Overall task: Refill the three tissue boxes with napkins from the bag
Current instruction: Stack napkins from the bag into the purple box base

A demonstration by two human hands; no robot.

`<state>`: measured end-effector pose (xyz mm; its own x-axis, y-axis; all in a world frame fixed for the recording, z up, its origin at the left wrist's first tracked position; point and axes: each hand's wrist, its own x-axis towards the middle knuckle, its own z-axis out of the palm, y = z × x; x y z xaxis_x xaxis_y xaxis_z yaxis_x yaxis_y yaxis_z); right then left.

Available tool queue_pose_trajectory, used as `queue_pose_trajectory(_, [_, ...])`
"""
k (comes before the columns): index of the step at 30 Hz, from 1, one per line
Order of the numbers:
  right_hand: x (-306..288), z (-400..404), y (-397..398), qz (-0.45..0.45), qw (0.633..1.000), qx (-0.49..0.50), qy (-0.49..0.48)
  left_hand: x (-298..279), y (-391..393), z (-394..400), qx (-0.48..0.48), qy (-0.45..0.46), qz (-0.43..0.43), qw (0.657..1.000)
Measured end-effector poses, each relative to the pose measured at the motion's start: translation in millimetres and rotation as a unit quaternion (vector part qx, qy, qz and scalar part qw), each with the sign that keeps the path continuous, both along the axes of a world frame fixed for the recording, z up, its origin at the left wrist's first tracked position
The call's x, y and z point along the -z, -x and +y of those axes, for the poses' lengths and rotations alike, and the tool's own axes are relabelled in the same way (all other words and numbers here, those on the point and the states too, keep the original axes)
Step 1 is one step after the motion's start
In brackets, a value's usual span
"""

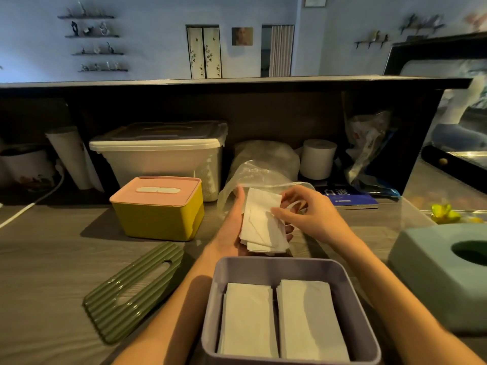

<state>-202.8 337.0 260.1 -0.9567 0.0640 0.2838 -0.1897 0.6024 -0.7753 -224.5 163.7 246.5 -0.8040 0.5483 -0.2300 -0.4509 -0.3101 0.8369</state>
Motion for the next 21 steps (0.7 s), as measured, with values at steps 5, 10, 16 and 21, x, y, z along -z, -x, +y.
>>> queue_pose_trajectory(5, [3,7,2,-0.064,0.997,-0.048,0.015,5,4,0,0.058,0.074,0.055,0.994])
queue_pose_trajectory(10, [6,20,-6,-0.061,0.994,-0.069,0.06,15,19,-8,0.046,0.19,0.169,0.966])
queue_pose_trajectory(16, [44,30,-19,-0.01,0.985,-0.038,0.168,30,30,-10,-0.07,0.263,0.429,0.861])
queue_pose_trajectory(21, [63,24,-21,0.095,0.994,-0.056,0.025,42,32,-7,-0.029,0.28,0.43,0.858])
